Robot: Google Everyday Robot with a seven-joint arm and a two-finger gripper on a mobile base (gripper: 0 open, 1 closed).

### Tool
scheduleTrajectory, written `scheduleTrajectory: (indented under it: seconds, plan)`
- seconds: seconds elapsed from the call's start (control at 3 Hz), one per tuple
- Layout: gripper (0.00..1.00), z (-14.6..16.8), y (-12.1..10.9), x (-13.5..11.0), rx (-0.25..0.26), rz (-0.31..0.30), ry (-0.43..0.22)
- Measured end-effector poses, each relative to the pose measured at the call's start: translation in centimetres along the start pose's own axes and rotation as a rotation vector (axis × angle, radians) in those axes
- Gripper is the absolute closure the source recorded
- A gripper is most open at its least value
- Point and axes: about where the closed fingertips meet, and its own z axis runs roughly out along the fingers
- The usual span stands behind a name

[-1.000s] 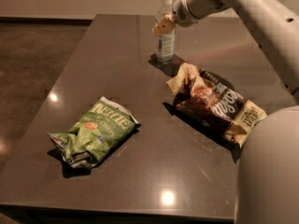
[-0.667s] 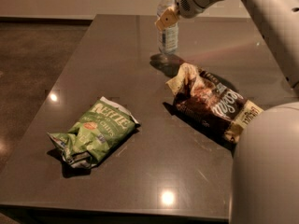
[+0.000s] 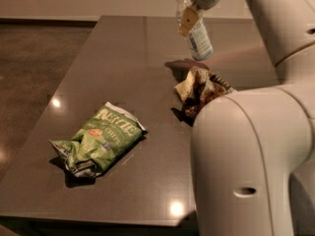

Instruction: Knock blue plastic bottle over

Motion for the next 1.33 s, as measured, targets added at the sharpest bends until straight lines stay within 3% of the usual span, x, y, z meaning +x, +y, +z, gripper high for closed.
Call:
scheduleTrajectory:
  seconds: [0.33,0.67,1.0,1.33]
  plan:
    - [0.97,2.1,0.3,1.4,-0.015,-0.059,0.143]
    - [0.74,3.2,0.4,1.4,-0.013,-0.105,0.195]
    - [0.43,4.5,0.9,1.0,-0.024,-0.163,0.233]
    - [0.20,5.1,1.1,0.9,-0.032,-0.190,0.249]
